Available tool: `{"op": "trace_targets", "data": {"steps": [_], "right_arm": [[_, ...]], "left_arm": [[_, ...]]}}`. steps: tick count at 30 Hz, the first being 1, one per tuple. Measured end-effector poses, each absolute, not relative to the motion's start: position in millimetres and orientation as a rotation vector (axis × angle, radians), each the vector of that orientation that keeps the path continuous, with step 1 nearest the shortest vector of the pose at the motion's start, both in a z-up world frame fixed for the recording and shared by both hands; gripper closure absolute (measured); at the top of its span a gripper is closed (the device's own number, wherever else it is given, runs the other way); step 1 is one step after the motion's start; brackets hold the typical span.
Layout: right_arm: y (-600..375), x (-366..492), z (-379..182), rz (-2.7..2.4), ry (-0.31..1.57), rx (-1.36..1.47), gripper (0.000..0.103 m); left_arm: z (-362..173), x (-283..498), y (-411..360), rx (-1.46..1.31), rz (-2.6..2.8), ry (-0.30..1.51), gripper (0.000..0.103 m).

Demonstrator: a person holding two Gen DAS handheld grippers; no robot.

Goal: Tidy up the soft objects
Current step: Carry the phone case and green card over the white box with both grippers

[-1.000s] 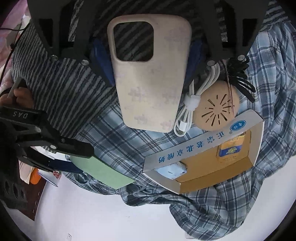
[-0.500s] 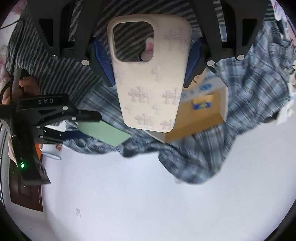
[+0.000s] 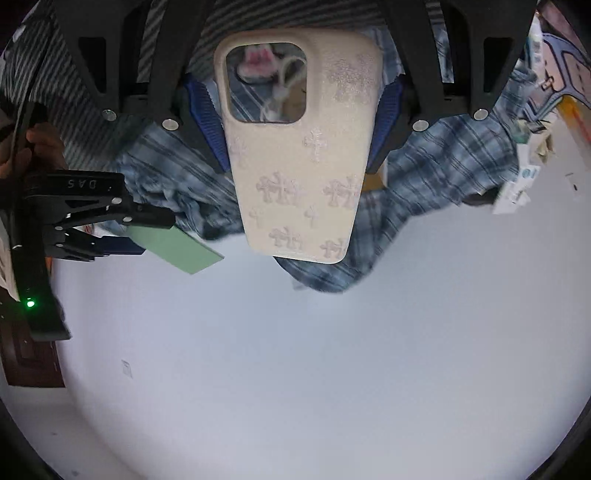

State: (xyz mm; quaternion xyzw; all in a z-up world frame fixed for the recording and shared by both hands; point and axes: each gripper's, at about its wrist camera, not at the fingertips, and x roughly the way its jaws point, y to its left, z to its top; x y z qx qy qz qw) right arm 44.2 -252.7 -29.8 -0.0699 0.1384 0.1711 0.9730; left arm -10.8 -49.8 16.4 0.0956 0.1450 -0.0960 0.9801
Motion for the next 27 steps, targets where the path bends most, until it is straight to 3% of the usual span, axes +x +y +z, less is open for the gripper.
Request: {"op": "trace_targets", "data": {"steps": [15, 27], "right_arm": [[-200.7, 112.7, 45.4, 0.272, 0.179, -0.053, 0.035], [-173.9, 189.0, 26.5, 0.232, 0.241, -0.014, 0.035]], "left_arm": [[90.9, 68.8, -23.5, 0.068, -0.028, 0.107, 0.029], [61.1, 147.4, 6.3, 0.031, -0.009, 0.258, 0.029]]}}
